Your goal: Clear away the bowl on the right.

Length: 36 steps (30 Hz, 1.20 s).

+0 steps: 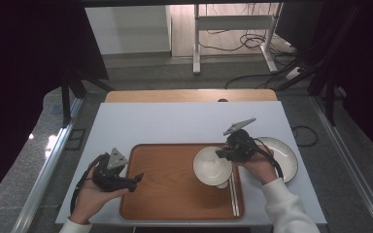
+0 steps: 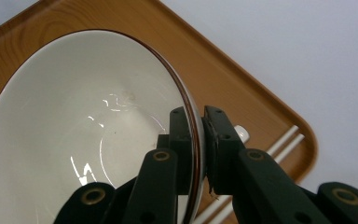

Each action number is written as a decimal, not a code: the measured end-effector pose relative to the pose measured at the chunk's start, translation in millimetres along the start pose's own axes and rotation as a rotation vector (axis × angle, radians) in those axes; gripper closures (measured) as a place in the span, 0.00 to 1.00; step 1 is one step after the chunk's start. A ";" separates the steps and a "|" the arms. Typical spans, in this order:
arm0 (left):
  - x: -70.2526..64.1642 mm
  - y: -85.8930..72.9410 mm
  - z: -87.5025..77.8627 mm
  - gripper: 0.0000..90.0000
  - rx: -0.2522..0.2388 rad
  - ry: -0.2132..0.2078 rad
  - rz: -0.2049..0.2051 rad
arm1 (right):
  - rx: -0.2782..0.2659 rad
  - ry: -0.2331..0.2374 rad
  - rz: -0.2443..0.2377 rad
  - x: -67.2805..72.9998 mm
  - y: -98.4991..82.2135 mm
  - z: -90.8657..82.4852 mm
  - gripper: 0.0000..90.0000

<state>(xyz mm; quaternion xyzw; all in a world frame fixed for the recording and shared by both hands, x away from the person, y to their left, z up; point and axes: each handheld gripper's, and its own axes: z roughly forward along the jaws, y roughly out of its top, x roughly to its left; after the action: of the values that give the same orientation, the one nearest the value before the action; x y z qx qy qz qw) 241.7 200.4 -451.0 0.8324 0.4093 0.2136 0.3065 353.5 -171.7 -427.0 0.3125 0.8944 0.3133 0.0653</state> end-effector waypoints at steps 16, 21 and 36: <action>1.6 -1.7 0.7 0.17 0.006 0.002 -0.006 | 0.051 0.046 -0.031 18.0 11.1 43.0 0.91; 2.0 -1.9 -0.2 0.17 0.003 0.002 -0.006 | 0.089 0.061 -0.020 19.3 9.0 57.3 0.91; 2.9 -2.9 0.0 0.17 0.003 0.000 -0.008 | 0.127 0.043 0.019 10.9 1.4 71.2 0.91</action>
<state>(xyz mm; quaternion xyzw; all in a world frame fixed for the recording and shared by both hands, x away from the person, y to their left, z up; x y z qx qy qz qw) 241.8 204.1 -452.7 0.8311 0.4131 0.2118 0.3063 367.8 -127.4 -481.9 0.3175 0.9107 0.2632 0.0231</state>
